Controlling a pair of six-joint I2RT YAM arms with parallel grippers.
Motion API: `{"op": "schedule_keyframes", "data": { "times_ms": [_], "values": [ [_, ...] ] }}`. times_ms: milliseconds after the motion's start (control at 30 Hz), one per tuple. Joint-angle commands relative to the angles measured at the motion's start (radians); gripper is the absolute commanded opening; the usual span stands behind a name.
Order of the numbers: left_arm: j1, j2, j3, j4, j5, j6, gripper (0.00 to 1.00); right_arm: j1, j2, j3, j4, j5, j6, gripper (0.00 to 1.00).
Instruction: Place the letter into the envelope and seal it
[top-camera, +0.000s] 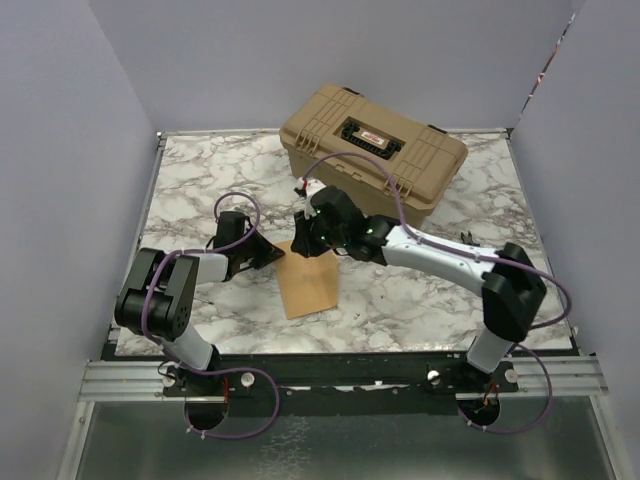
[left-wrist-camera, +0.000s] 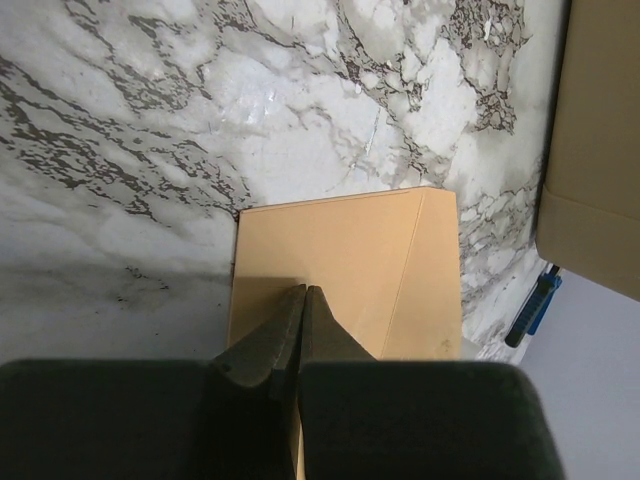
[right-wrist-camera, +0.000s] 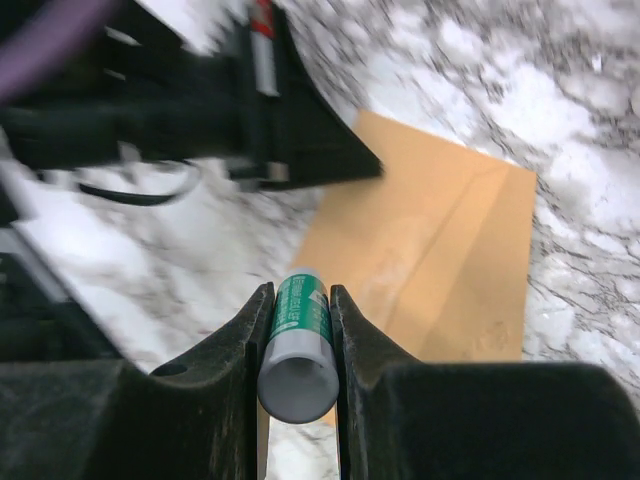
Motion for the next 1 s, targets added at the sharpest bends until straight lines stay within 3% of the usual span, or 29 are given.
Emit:
{"op": "schedule_keyframes", "data": {
  "times_ms": [0, 167, 367, 600, 800, 967],
  "values": [
    [-0.001, 0.004, 0.001, -0.165, -0.009, 0.049, 0.0, -0.017, -0.145, -0.078, 0.101, -0.077, 0.106, 0.0],
    [-0.005, -0.086, 0.046, -0.164, 0.073, 0.049, 0.04, -0.037, -0.281, -0.212, 0.098, -0.028, 0.245, 0.0],
    [-0.004, -0.192, 0.096, -0.177, 0.201, 0.058, 0.32, -0.06, -0.421, -0.363, -0.033, 0.092, 0.458, 0.0],
    [-0.005, -0.334, 0.045, -0.221, 0.18, 0.051, 0.67, -0.084, -0.619, -0.587, -0.084, 0.147, 0.68, 0.01],
    [-0.004, -0.409, -0.009, -0.247, 0.153, 0.052, 0.81, -0.164, -0.77, -0.765, -0.056, 0.144, 0.845, 0.02],
    [-0.005, -0.427, -0.004, -0.286, 0.126, 0.081, 0.92, -0.341, -0.786, -0.835, 0.035, 0.061, 0.83, 0.02]
  ]
}}
